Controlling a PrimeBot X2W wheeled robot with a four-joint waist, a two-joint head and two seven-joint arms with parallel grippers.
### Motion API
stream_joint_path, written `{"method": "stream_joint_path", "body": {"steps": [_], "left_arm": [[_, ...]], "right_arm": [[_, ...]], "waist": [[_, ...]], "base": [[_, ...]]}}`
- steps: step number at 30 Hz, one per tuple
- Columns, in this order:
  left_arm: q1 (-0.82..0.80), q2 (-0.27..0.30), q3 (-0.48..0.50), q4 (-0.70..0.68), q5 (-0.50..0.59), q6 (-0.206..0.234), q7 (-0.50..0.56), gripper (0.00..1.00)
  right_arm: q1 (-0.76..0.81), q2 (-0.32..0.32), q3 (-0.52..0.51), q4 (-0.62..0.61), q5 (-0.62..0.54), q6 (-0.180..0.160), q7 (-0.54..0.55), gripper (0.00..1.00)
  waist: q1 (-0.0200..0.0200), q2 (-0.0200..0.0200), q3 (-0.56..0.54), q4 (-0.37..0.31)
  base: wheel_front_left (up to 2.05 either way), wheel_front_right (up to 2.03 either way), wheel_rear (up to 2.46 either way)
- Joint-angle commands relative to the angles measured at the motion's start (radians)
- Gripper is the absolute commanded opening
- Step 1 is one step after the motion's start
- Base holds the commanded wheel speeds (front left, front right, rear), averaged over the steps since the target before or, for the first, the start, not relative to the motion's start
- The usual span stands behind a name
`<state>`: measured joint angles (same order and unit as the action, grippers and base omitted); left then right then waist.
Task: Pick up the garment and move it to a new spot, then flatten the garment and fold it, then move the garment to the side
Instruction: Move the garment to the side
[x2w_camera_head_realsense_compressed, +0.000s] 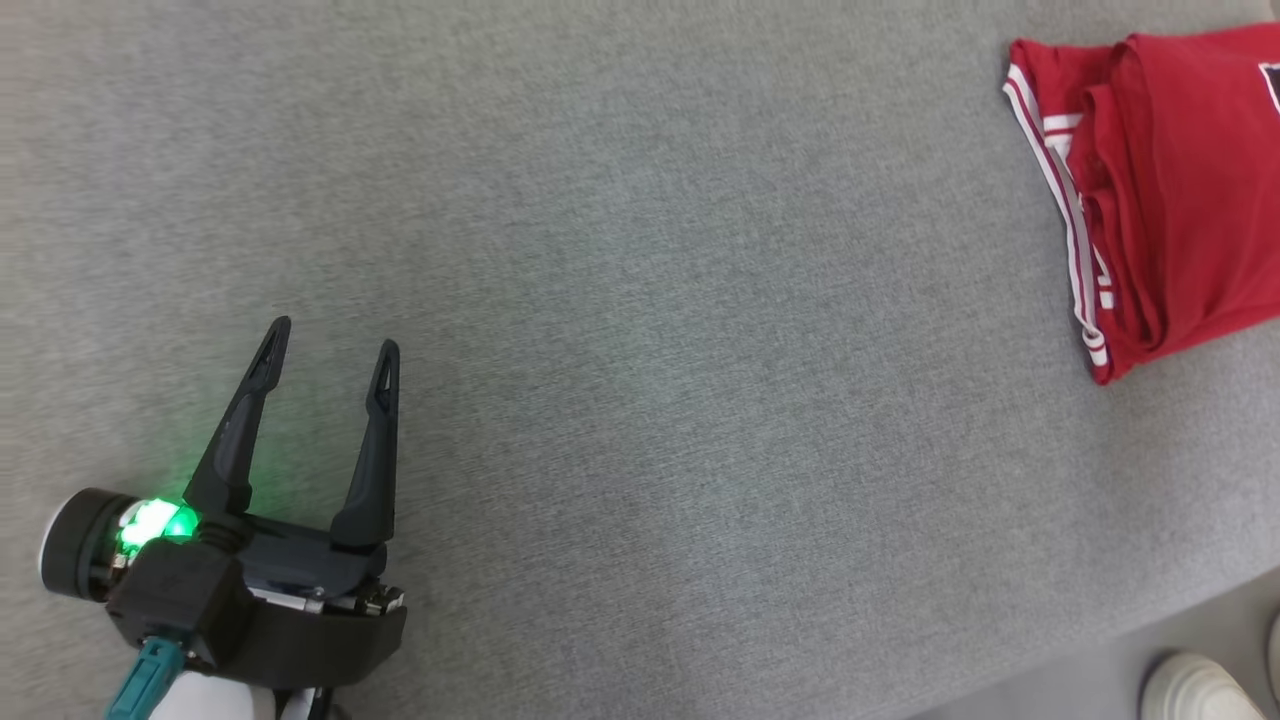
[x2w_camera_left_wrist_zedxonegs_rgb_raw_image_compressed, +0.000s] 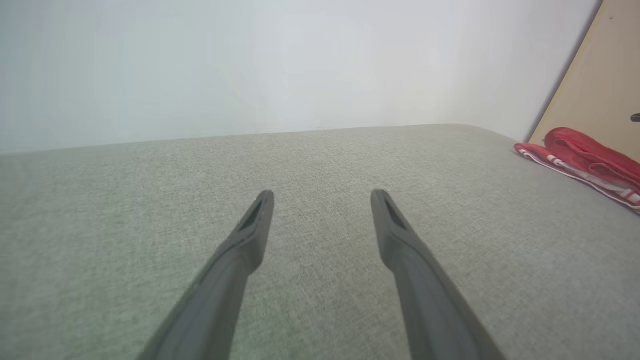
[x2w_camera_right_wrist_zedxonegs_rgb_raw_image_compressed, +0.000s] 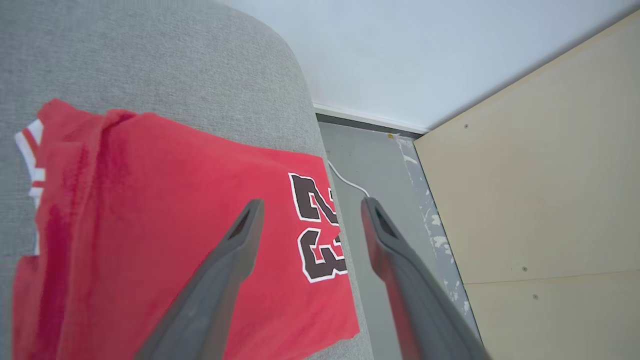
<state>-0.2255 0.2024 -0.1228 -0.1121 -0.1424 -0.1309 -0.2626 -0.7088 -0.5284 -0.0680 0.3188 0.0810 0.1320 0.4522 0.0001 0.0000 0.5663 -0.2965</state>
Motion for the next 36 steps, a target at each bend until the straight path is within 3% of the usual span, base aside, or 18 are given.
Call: {"method": "stream_joint_path", "body": {"steps": [1, 16, 25, 36], "left_arm": [[0.01, -0.005, 0.002, 0.005, -0.005, 0.001, -0.003, 1.0], [0.173, -0.114, 0.124, 0.1, 0.002, 0.007, -0.003, 1.0], [0.299, -0.142, 0.207, 0.133, -0.014, 0.012, -0.003, 1.0], [0.383, -0.152, 0.227, 0.188, -0.018, 0.003, -0.003, 1.0]], "right_arm": [[0.017, 0.002, 0.005, -0.007, 0.013, -0.003, -0.01, 1.0], [0.312, 0.051, 0.117, -0.189, 0.186, -0.003, -0.259, 1.0], [0.536, 0.163, 0.187, -0.234, 0.223, -0.003, -0.4, 1.0], [0.716, 0.26, 0.276, -0.209, 0.286, -0.003, -0.565, 1.0]], "waist": [[-0.0001, 0.0, -0.03, 0.027], [-0.0001, 0.0, -0.321, 0.212], [-0.0001, 0.0, -0.455, 0.284], [-0.0001, 0.0, -0.543, 0.34]], "base": [[0.0, 0.0, 0.0], [0.0, 0.0, 0.0], [0.0, 0.0, 0.0], [0.0, 0.0, 0.0]]}}
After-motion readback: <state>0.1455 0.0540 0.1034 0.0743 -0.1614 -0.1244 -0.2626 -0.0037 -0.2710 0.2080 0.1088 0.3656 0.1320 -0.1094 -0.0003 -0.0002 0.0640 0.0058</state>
